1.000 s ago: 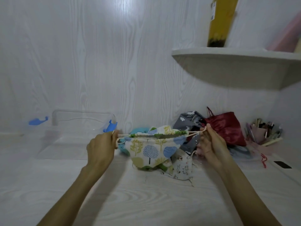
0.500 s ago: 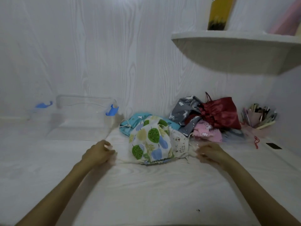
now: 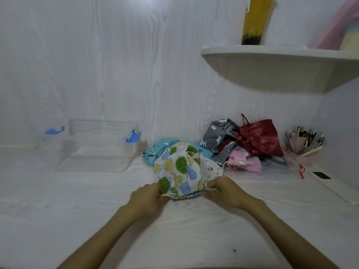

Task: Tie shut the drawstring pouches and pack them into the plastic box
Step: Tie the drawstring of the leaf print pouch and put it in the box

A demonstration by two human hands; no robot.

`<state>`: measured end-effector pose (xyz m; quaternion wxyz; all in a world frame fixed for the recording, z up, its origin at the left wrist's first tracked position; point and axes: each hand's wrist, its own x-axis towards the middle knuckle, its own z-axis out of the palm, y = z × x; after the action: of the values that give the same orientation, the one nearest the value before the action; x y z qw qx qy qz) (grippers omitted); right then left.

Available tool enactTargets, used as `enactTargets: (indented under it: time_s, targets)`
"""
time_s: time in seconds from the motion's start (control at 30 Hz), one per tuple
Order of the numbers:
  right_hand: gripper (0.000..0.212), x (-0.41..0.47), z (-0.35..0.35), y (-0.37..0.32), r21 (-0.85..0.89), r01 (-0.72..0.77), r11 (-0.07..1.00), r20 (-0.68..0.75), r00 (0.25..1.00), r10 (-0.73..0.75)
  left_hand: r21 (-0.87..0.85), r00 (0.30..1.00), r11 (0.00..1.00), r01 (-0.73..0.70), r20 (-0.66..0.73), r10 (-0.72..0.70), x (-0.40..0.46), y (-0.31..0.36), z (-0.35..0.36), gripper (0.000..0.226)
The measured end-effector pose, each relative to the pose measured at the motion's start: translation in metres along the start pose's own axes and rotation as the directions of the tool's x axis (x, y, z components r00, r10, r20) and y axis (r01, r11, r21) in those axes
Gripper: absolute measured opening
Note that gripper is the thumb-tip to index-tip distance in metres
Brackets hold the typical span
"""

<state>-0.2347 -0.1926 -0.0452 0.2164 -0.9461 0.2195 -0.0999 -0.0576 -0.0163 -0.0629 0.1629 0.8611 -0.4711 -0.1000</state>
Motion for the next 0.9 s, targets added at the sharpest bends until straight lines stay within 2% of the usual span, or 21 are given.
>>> enactTargets:
  time_s: [0.07,0.13,0.17,0.23,0.27,0.3,0.33,0.4,0.53,0.6,0.67,0.7,0.73,0.8,0.83,0.9]
  targets:
    - [0.035,-0.002,-0.019,-0.006,0.31,-0.013,0.951,0.064,0.998,-0.007,-0.34,0.985,0.94,-0.039,0.145,0.093,0.001,-0.008,-0.022,0.024]
    - [0.022,-0.001,-0.038,-0.017,0.542,-0.024,0.84,0.046,0.999,-0.001,-0.687,0.977,0.725,0.044,0.181,0.112,-0.002,-0.006,-0.05,0.026]
    - [0.021,0.002,-0.046,-0.022,0.622,-0.018,0.783,0.012,1.0,0.014,-0.814,0.985,0.577,0.066,0.147,0.094,0.0,-0.005,-0.063,0.026]
    - [0.025,0.013,-0.058,-0.037,0.769,0.009,0.64,-0.053,0.997,0.05,-0.962,0.999,0.273,0.027,0.032,0.014,0.004,-0.001,-0.087,0.023]
    - [0.028,0.018,-0.064,-0.047,0.833,0.033,0.552,-0.081,0.995,0.063,-0.985,0.999,0.172,-0.025,-0.031,-0.034,0.007,0.001,-0.097,0.025]
    - [0.031,0.024,-0.065,-0.055,0.879,0.056,0.473,-0.107,0.991,0.08,-0.988,0.993,0.132,-0.076,-0.087,-0.081,0.01,0.004,-0.103,0.027]
    - [0.033,0.031,-0.069,-0.064,0.896,0.084,0.435,-0.141,0.985,0.1,-0.983,0.981,0.131,-0.126,-0.143,-0.13,0.012,0.009,-0.11,0.028]
    - [0.034,0.042,-0.074,-0.075,0.895,0.121,0.43,-0.207,0.966,0.158,-0.972,0.952,0.137,-0.19,-0.216,-0.218,0.016,0.016,-0.117,0.029]
    - [0.032,0.053,-0.089,-0.068,0.921,0.162,0.354,-0.279,0.908,0.312,-0.964,0.859,0.087,-0.253,-0.265,-0.438,0.03,0.014,-0.13,0.032]
    - [0.031,0.054,-0.094,-0.057,0.915,0.152,0.373,-0.292,0.889,0.354,-0.961,0.816,0.095,-0.26,-0.272,-0.51,0.036,0.008,-0.136,0.032]
    - [0.03,0.06,-0.091,-0.048,0.899,0.11,0.424,-0.29,0.875,0.387,-0.965,0.816,0.062,-0.255,-0.249,-0.522,0.044,0.006,-0.134,0.031]
    - [0.031,0.063,-0.089,-0.044,0.886,0.076,0.458,-0.288,0.864,0.414,-0.966,0.816,0.091,-0.242,-0.254,-0.52,0.048,0.006,-0.13,0.031]
    - [0.031,0.065,-0.087,-0.04,0.86,0.031,0.509,-0.294,0.846,0.444,-0.954,0.801,0.196,-0.226,-0.296,-0.52,0.053,0.006,-0.125,0.031]
    - [0.032,0.072,-0.088,-0.029,0.769,-0.061,0.637,-0.334,0.811,0.481,-0.846,0.779,0.488,-0.213,-0.449,-0.438,0.067,0.002,-0.115,0.035]
    - [0.033,0.077,-0.092,-0.023,0.714,-0.089,0.695,-0.359,0.805,0.472,-0.78,0.79,0.587,-0.218,-0.494,-0.363,0.077,0.0,-0.112,0.037]
    - [0.033,0.086,-0.1,-0.016,0.602,-0.125,0.789,-0.381,0.823,0.421,-0.653,0.845,0.736,-0.179,-0.485,-0.225,0.098,-0.003,-0.108,0.039]
